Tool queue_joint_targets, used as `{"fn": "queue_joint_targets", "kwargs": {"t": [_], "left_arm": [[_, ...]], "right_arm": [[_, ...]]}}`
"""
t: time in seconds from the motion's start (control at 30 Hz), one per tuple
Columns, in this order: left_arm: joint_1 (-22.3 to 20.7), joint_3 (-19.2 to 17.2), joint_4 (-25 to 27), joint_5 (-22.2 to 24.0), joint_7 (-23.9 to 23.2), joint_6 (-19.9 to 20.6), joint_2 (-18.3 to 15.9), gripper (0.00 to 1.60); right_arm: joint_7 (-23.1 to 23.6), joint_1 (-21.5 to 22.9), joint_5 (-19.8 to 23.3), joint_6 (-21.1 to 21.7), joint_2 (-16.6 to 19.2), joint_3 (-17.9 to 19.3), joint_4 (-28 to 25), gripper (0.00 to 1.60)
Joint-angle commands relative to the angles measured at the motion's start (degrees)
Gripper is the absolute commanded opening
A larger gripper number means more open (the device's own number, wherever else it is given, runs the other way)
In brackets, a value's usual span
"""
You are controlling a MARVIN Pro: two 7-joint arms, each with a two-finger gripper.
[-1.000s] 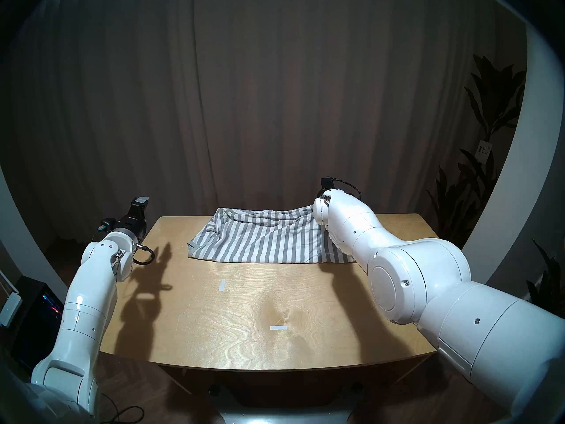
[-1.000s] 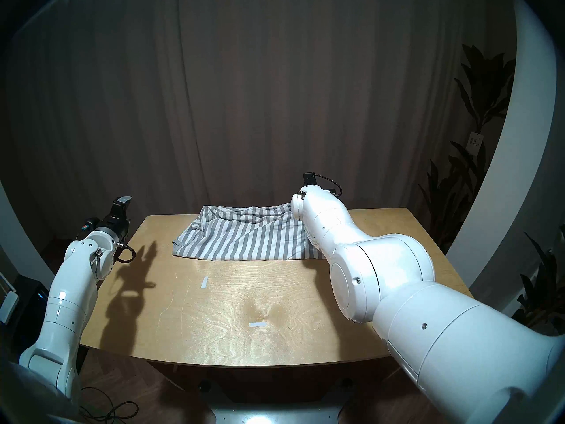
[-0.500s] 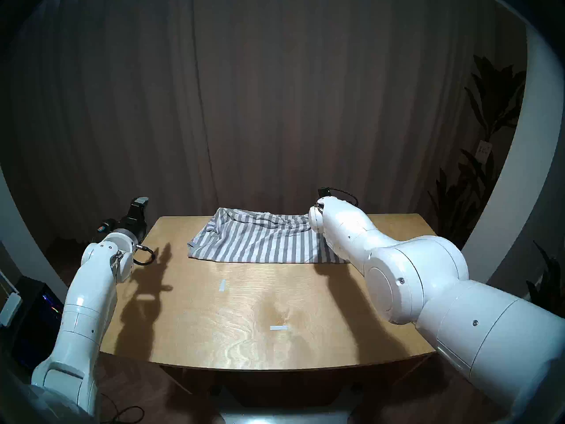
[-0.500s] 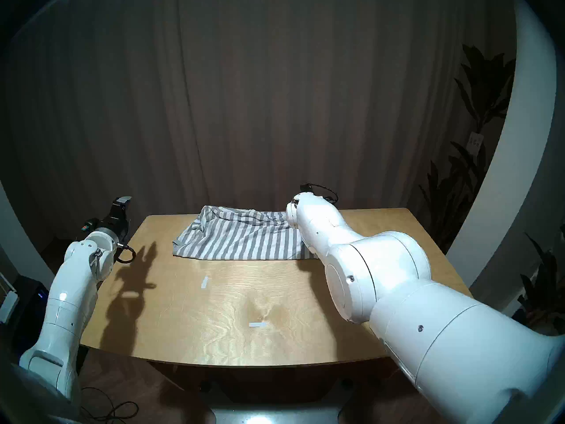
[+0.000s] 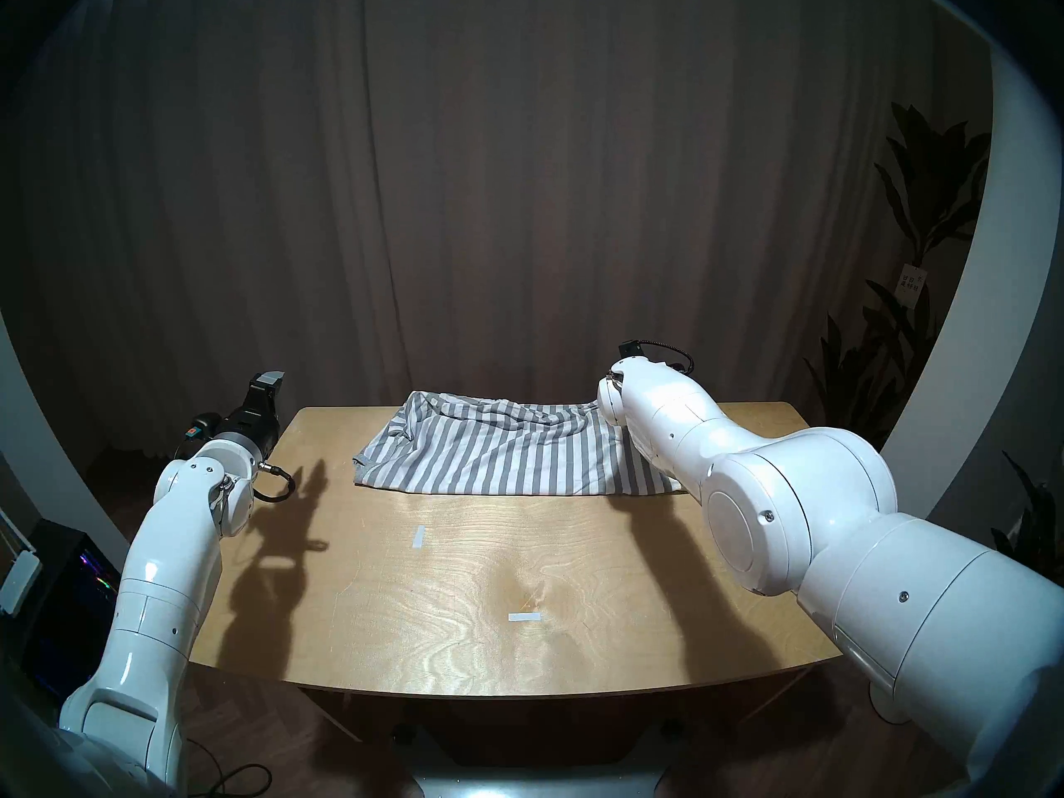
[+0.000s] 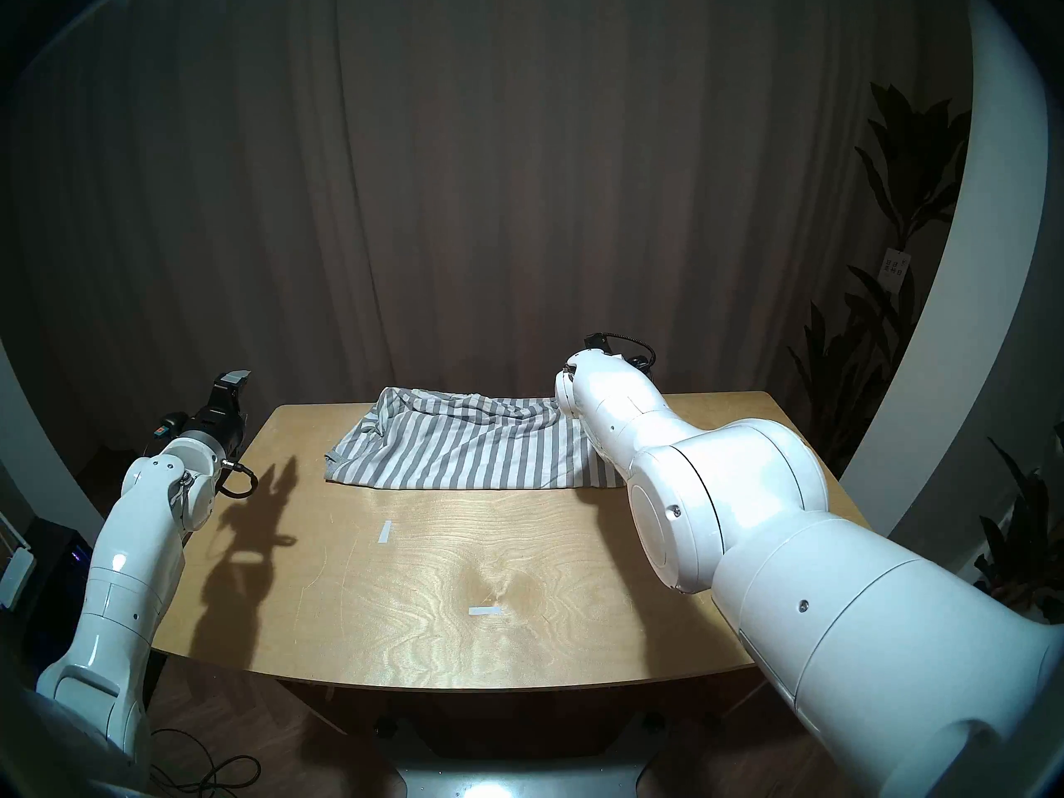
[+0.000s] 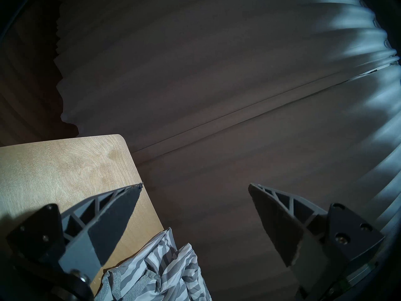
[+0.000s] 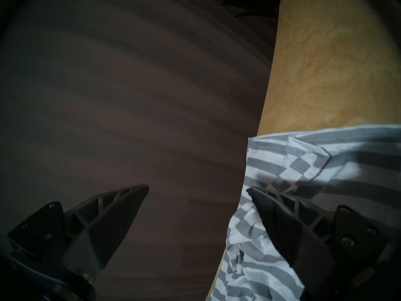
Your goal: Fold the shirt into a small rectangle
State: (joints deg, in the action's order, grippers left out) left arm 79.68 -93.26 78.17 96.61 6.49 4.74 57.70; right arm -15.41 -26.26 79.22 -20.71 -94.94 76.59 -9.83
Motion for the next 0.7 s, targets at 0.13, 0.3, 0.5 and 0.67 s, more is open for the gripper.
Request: {"fn": "queue_joint_targets", "kwargs": {"t": [0.13, 0.3, 0.5, 0.67], "left_arm": [[4.2, 0.6, 9.4, 0.7, 3.9, 2.9, -1.3, 1.60], [7.5, -1.3, 13.6, 3.9, 6.5, 2.7, 0.6, 1.60], [10.2, -1.9, 16.5, 6.5, 7.8, 3.3, 1.8, 1.60], [12.6, -0.5, 18.3, 7.7, 8.8, 4.3, 3.4, 1.60]], "right_arm": [[3.4, -3.3, -3.2, -8.2, 1.6, -2.7, 0.3, 1.60], [5.9, -4.2, -2.1, -9.1, 1.5, -1.7, -1.2, 1.60], [8.5, -3.2, -1.9, -10.6, 2.9, -1.0, -3.3, 1.60], [10.3, -3.0, -1.5, -10.7, 3.1, -0.2, -5.0, 1.60]]}}
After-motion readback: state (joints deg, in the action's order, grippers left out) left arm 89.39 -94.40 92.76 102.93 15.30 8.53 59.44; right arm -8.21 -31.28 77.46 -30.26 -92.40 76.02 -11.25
